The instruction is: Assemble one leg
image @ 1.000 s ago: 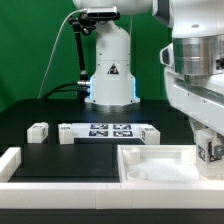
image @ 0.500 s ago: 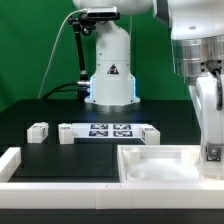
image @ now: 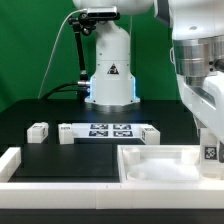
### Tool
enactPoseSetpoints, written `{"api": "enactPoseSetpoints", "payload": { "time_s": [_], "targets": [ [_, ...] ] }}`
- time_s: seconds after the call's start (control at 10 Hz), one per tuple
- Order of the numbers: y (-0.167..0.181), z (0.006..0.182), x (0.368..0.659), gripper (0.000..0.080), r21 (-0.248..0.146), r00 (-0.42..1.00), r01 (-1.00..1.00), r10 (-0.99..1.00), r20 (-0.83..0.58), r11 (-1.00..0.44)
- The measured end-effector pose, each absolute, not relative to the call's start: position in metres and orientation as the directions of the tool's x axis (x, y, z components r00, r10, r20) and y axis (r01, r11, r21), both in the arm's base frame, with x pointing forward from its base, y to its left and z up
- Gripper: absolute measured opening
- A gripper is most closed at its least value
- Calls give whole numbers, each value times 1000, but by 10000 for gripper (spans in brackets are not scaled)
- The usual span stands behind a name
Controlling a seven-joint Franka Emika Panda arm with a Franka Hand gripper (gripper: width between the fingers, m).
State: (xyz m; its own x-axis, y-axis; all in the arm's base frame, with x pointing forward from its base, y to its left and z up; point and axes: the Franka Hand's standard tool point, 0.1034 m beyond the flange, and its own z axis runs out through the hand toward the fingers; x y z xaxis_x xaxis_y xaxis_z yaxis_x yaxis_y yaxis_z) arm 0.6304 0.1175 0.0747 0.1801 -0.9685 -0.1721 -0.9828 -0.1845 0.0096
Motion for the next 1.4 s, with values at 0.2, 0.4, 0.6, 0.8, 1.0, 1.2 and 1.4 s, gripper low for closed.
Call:
{"api": "enactPoseSetpoints", "payload": {
  "time_s": [0.2, 0.4, 0.6, 0.8, 1.0, 1.2, 1.4],
  "targets": [
    [119, 73, 630, 648, -24, 389, -920, -906, -167, -390],
    [119, 73, 629, 649, -48, 562, -826, -815, -144, -561],
    [126, 74, 626, 649, -60, 734, -678, -674, -80, -732],
    [126, 73, 625, 649, -73, 853, -522, -519, -51, -850],
    [120, 74, 626, 649, -83, 937, -349, -347, -35, -933],
    [115, 74, 627, 649, -87, 983, -183, -181, -21, -979],
    [116, 74, 627, 630, -89, 987, -161, -160, -20, -983]
  ]
}}
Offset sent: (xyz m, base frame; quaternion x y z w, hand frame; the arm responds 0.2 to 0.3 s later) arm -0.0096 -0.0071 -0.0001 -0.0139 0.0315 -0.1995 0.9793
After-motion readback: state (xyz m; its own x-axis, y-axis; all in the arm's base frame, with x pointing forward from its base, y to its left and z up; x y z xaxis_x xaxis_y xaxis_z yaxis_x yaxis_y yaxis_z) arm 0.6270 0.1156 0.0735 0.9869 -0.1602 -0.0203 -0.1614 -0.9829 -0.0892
